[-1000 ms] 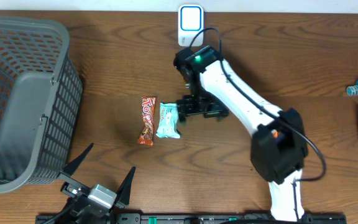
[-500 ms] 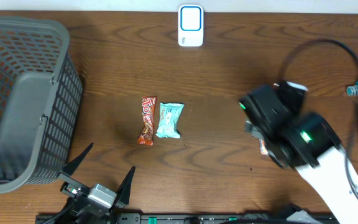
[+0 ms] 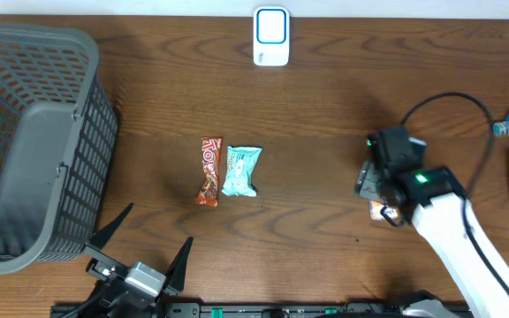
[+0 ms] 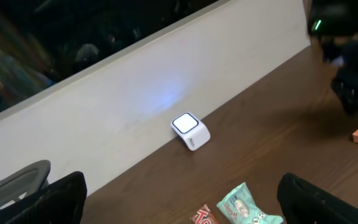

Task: Scan the item barcode
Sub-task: 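Move the right gripper down over the small orange box, then push and close the right gripper on the orange box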

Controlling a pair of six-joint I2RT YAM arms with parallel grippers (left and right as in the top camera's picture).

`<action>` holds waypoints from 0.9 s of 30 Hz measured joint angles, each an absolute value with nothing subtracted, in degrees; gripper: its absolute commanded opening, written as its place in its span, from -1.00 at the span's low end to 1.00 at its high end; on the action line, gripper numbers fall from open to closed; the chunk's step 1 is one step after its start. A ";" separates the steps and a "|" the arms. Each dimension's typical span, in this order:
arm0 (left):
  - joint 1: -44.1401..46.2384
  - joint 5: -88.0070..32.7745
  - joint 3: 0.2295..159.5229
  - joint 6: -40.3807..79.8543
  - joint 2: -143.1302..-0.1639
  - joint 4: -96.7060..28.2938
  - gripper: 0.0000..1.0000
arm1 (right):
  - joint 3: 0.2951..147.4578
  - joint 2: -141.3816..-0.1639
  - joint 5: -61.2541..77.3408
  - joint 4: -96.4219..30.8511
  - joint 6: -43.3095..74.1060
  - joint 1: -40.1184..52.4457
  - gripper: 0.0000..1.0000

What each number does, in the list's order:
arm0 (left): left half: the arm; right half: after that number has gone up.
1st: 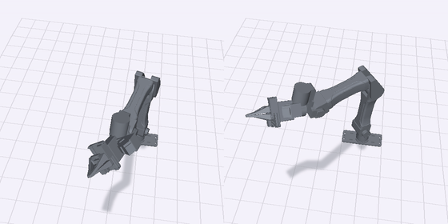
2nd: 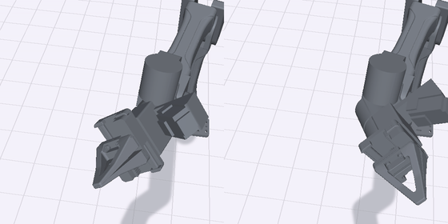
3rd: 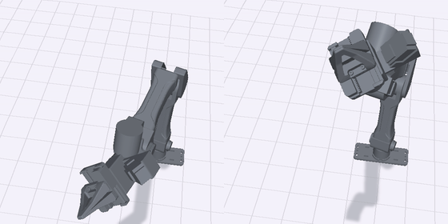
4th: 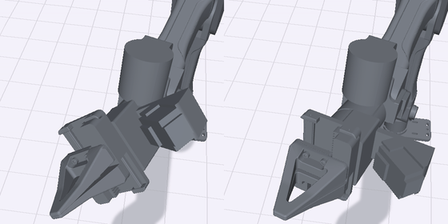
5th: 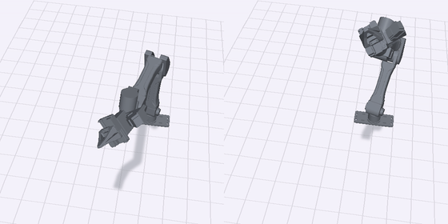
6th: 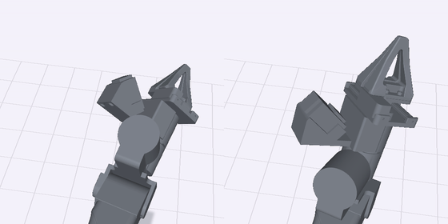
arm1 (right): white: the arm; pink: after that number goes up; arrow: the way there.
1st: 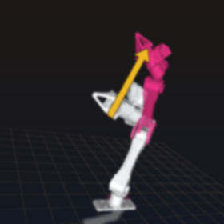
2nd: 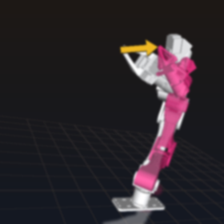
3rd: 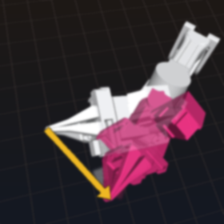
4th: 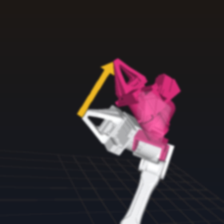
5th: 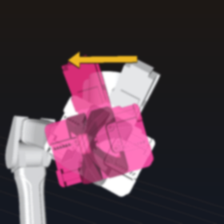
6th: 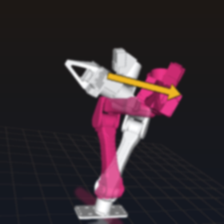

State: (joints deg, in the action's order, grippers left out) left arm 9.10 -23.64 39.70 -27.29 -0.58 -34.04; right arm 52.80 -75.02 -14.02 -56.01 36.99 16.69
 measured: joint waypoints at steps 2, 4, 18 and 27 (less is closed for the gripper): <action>9.13 -23.64 39.70 -27.29 -0.58 -34.09 0.95 | 52.69 -78.98 -12.19 -57.93 39.79 16.12 -0.12; 9.13 -23.62 39.70 -27.29 -0.58 -34.09 0.96 | 52.64 -81.21 -10.33 -58.92 43.16 14.68 -0.12; 9.13 -23.62 39.70 -27.29 -0.58 -34.09 0.96 | 47.70 -81.43 -6.11 -57.80 66.30 8.43 0.07; 9.13 -23.62 39.70 -27.29 -0.58 -34.11 0.96 | 39.16 -81.14 -6.50 -42.61 76.49 5.87 -0.14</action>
State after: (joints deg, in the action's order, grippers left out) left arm 9.13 -23.62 39.70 -27.29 -0.58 -34.11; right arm 39.16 -81.14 -6.50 -42.61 76.49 5.87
